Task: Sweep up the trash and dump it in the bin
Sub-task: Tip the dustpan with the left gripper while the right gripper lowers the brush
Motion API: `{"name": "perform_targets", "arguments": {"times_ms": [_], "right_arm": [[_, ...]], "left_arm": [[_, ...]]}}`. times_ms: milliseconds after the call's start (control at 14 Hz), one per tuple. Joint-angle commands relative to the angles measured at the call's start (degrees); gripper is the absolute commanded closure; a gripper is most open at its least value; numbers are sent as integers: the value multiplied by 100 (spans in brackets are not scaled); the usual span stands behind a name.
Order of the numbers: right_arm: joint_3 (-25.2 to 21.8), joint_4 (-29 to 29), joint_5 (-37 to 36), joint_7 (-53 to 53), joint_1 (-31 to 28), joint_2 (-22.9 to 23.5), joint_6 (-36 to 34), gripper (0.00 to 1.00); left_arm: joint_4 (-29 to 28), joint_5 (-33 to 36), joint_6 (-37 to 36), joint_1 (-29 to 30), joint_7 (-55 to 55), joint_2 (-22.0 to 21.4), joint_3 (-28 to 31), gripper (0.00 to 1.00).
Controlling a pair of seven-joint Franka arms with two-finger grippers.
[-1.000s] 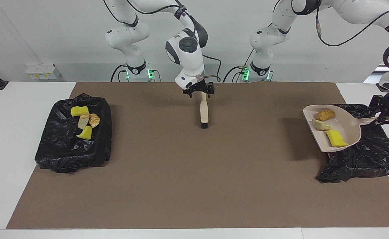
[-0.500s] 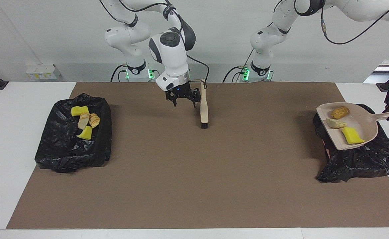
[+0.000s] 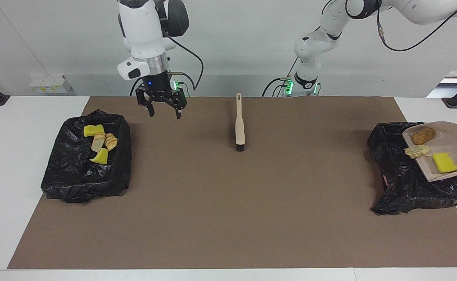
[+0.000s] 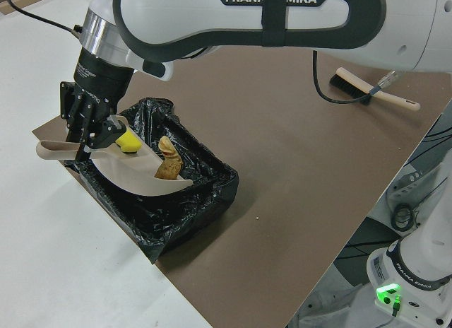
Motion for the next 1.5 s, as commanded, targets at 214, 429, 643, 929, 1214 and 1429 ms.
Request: {"name": "perform_targets", "arguments": {"times_ms": [214, 429, 643, 929, 1214, 1429], "right_arm": [[56, 1861, -186, -96, -341, 854, -1730, 0], [38, 2654, -204, -96, -490, 1269, -2206, 0], [56, 2516, -186, -61, -596, 1191, -2101, 0], [38, 1927, -186, -114, -684, 893, -1900, 0], [38, 1777, -177, -105, -772, 848, -1749, 0], [38, 1671, -177, -114, -772, 795, -1591, 0]], "left_arm": [[-551, 1777, 50, -385, -931, -389, 56, 100], [-798, 2306, -20, -500, -1373, -635, 56, 100], [-807, 2315, -274, -674, -1417, -759, 56, 100], [-1193, 2728, -1074, -1184, -2338, -995, 56, 100], [-1291, 3106, -1180, -1212, -2384, -1067, 56, 100], [-1212, 3072, -1172, -1203, -2121, -1189, 47, 100]]}}
